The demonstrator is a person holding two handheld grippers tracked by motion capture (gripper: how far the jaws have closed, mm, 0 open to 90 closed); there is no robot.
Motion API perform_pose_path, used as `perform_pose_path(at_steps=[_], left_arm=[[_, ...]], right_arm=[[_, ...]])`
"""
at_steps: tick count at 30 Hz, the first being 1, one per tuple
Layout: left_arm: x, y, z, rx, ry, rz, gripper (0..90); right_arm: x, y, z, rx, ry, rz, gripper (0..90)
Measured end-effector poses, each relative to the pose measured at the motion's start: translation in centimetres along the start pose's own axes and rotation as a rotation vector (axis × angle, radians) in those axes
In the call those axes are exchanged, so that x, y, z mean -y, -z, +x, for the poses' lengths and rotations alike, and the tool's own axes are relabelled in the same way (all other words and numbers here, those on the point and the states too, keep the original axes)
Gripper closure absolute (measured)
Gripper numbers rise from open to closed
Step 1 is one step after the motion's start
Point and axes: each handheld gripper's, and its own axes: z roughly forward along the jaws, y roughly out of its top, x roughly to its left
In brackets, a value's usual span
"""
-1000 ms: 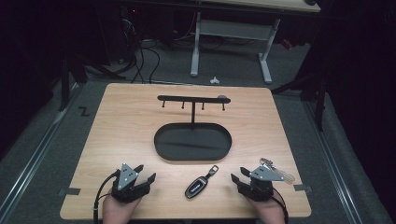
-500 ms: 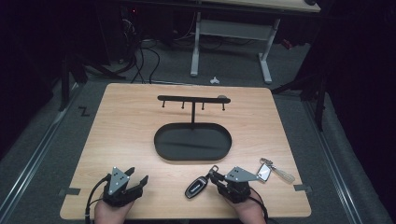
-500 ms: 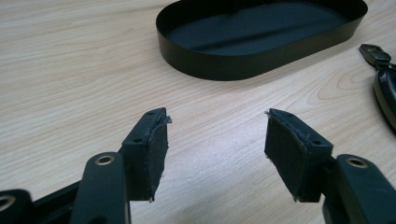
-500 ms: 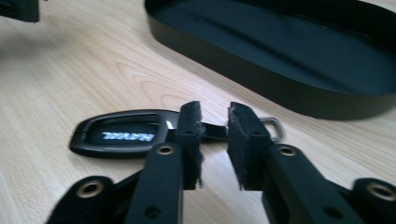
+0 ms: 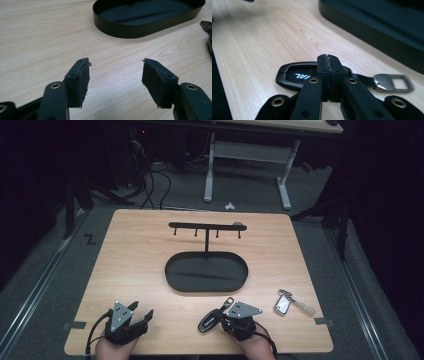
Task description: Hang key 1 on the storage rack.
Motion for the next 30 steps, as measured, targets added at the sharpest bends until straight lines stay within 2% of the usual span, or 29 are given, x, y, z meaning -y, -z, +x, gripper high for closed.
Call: perform_pose_path(at_steps=[5,12,27,30], left_arm=[[-0.1,0.0,-0.1,0.004,-0.003,-0.003,38.7],[-0.6,-0.4,-0.5,0.024,-0.008,-0.017,38.5],[-1.7,-2.4,-1.8,0.082,-0.043,-0.016,38.3],[-1.9,-2.8,-2.0,0.092,-0.046,-0.018,38.1]], right_arm=[[0.2,-0.3,0.1,0.007,0.017,0.026,89.6],[0.5,0.0,0.2,0.017,0.030,0.030,89.7],[2.2,2.6,-1.5,0.094,-0.031,0.026,89.8],[2.4,3.1,-1.5,0.097,-0.034,0.014,89.7]])
